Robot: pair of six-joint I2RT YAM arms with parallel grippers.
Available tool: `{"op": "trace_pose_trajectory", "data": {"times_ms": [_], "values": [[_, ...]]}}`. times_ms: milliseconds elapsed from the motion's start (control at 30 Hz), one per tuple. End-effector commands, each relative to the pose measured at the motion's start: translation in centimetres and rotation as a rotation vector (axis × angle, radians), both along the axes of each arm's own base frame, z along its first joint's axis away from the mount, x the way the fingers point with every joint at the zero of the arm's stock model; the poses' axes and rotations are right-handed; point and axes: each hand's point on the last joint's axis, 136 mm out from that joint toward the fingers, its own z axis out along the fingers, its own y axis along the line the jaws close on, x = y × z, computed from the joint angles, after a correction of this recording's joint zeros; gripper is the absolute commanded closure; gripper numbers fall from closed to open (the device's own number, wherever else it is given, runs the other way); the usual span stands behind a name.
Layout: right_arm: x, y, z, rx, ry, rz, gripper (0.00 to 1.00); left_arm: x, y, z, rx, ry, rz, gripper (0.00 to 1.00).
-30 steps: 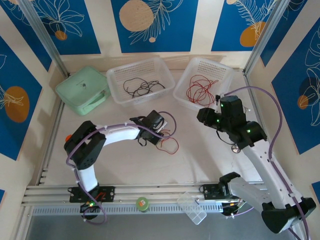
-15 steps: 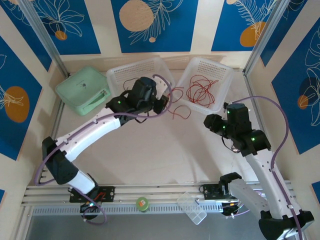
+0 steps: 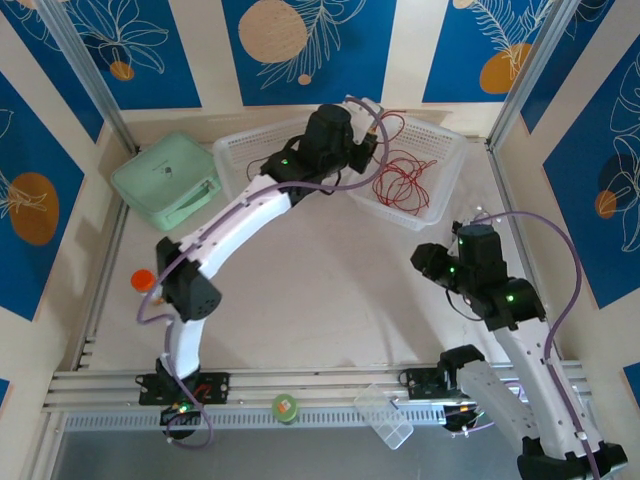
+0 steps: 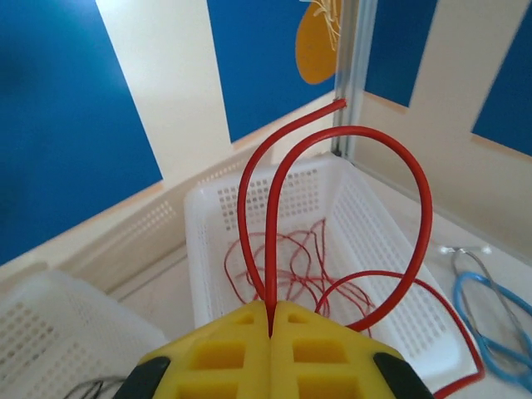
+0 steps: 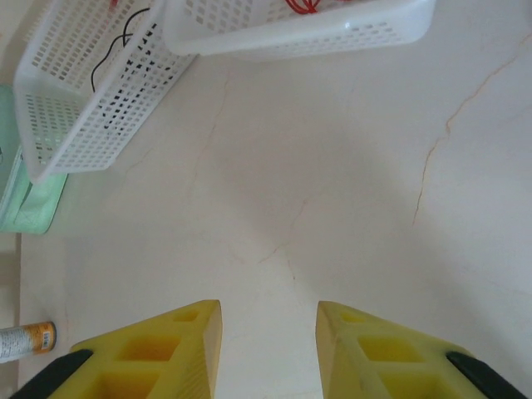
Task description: Untangle the cables
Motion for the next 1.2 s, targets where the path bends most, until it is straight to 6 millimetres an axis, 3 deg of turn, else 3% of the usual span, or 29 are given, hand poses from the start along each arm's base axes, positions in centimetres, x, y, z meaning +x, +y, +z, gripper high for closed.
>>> {"op": "trace_pose_trajectory", "data": {"times_ms": [0,100,233,467,567,700,800,867,933,1033,1067,1100,1167], "values": [[-1.0,0.6,-1.4,0.055,0.054,0.004,0.66,4.0,-1.3,-0.7,-0.049,-0.077,0.043,1.0],[-1.4,0.6,-1.8,0.066,0.065,0.001,0.66,6.3,-3.1,-2.7,-0.074,-0.108,0.055,1.0],[-2.0,0.4,-2.0,0.061,0.073,-0.006,0.66,8.6,-5.0,-7.0,-0.089,-0.104,0.061,1.0],[-2.3,0.1,-2.1,0.055,0.078,-0.017,0.66,9.8,-6.6,-16.3,-0.045,0.044,0.055,0.99],[-2.1,0.1,-2.1,0.052,0.076,-0.015,0.66,9.3,-7.0,-17.5,-0.033,0.081,0.025,0.82],[-1.9,0.0,-2.2,0.04,0.078,-0.021,0.65,8.2,-7.4,-14.3,-0.057,0.058,-0.03,0.46],[-1.5,-0.2,-2.0,0.027,0.067,-0.023,0.63,7.1,-7.0,-9.4,-0.085,0.002,-0.068,0.24],[-0.9,-0.5,-1.5,0.001,0.051,-0.027,0.61,5.8,-6.2,-5.5,-0.091,-0.039,-0.087,0.01],[0.0,-1.1,-0.8,-0.038,0.023,-0.032,0.6,4.3,-4.4,-1.4,-0.093,-0.085,-0.082,0.0],[2.2,-2.6,0.2,-0.112,-0.028,-0.054,0.58,1.3,0.4,3.4,-0.075,-0.169,-0.013,0.0],[3.2,-3.4,0.5,-0.142,-0.051,-0.069,0.57,0.3,2.5,3.8,-0.057,-0.201,0.026,0.0],[4.1,-4.0,0.7,-0.167,-0.075,-0.081,0.57,-1.0,4.8,5.4,-0.067,-0.252,0.069,0.0],[6.2,-5.2,1.0,-0.21,-0.141,-0.104,0.55,-3.3,10.2,5.4,-0.056,-0.321,0.181,0.0]]}}
